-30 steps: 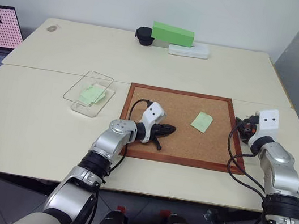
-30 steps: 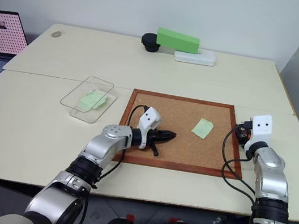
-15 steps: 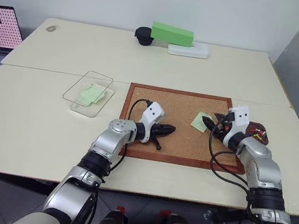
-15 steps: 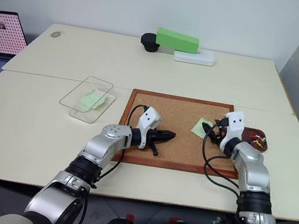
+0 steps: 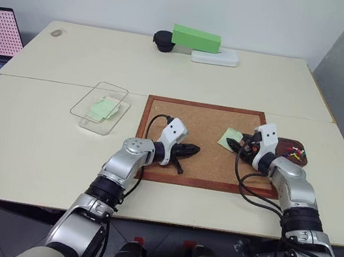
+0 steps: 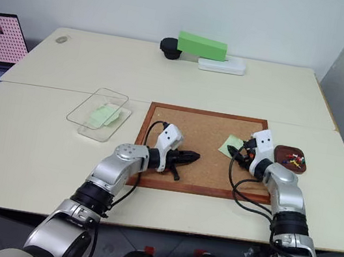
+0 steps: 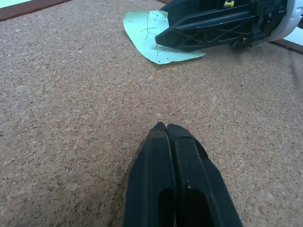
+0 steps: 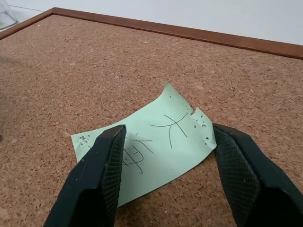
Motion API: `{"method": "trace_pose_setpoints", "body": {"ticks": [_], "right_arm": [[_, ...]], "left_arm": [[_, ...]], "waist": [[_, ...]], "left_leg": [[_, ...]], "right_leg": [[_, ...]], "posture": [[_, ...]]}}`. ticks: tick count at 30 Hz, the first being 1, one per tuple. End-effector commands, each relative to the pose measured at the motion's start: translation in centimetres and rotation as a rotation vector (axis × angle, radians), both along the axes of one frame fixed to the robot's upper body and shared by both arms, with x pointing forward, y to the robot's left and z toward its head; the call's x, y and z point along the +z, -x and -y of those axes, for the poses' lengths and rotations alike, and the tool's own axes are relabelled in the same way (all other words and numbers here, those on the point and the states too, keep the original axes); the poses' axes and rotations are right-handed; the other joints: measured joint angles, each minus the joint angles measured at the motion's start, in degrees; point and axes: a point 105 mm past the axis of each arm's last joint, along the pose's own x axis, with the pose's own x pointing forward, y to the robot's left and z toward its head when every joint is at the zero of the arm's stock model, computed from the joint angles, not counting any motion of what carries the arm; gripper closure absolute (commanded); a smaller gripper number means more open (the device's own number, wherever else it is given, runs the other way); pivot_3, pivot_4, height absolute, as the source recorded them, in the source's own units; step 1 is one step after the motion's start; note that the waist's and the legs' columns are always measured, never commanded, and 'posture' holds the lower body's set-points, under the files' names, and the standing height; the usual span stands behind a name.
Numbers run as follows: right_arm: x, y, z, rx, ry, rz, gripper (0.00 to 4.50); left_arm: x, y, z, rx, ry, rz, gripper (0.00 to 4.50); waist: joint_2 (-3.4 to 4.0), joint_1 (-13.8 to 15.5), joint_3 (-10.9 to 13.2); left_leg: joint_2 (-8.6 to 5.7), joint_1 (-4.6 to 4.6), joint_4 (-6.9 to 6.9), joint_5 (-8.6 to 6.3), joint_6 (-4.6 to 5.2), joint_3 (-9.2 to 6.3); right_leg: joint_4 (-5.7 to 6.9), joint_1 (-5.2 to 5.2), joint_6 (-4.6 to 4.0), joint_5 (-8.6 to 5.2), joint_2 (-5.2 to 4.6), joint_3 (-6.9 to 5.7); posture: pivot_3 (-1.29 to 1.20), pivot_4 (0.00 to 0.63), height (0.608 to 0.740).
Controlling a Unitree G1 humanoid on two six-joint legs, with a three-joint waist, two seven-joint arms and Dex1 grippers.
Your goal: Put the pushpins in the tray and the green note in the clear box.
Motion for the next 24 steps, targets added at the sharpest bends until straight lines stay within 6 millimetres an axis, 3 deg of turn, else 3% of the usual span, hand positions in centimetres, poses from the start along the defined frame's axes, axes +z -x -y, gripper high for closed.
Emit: {"method": "trace_pose_setpoints", "body": {"ticks": [1,10,15,21,24], "right_arm": [[0.9,-0.6,0.1,-0.022,-0.051,0.024,1.75],[1.4,-0.4,-0.4,0.003,-0.099,0.036,3.34],[1.6,0.0,-0.8,0.031,-0.137,0.028,4.49],[3.0,0.7,-1.4,0.068,-0.223,0.030,4.49],[4.1,1.2,-1.2,0.077,-0.224,0.045,4.49]], "left_arm": [[-0.3,0.3,0.1,-0.011,-0.019,-0.007,4.50],[0.5,0.2,0.2,-0.009,0.012,-0.018,4.50],[0.7,0.2,0.4,-0.015,0.014,-0.019,4.50],[0.3,0.3,-0.2,-0.005,0.010,-0.023,4.50],[1.7,0.1,-1.0,0.019,0.098,-0.050,4.50]], "waist": [[0.00,-0.01,0.00],[0.00,-0.22,0.00],[0.00,-0.26,0.00],[0.00,-0.24,0.00],[0.00,-0.26,0.00]], "left_leg": [[0.00,0.00,0.00,0.00,0.00,0.00],[0.00,0.00,0.00,0.00,0.00,-0.01],[0.00,-0.01,0.00,0.00,0.00,-0.02],[0.00,-0.02,0.00,0.00,0.00,-0.03],[-0.01,-0.02,0.00,0.00,0.00,-0.03]], "right_leg": [[0.01,0.00,0.00,0.00,0.00,0.00],[0.02,0.00,-0.01,0.00,0.00,0.00],[0.02,0.00,-0.01,0.00,0.00,-0.01],[0.02,0.00,-0.01,0.01,-0.01,-0.01],[0.02,0.00,-0.01,0.00,-0.01,-0.01]], "posture": [[0.00,0.150,0.740],[0.00,0.150,0.740],[0.00,0.150,0.740],[0.00,0.150,0.740],[0.00,0.150,0.740]]}}
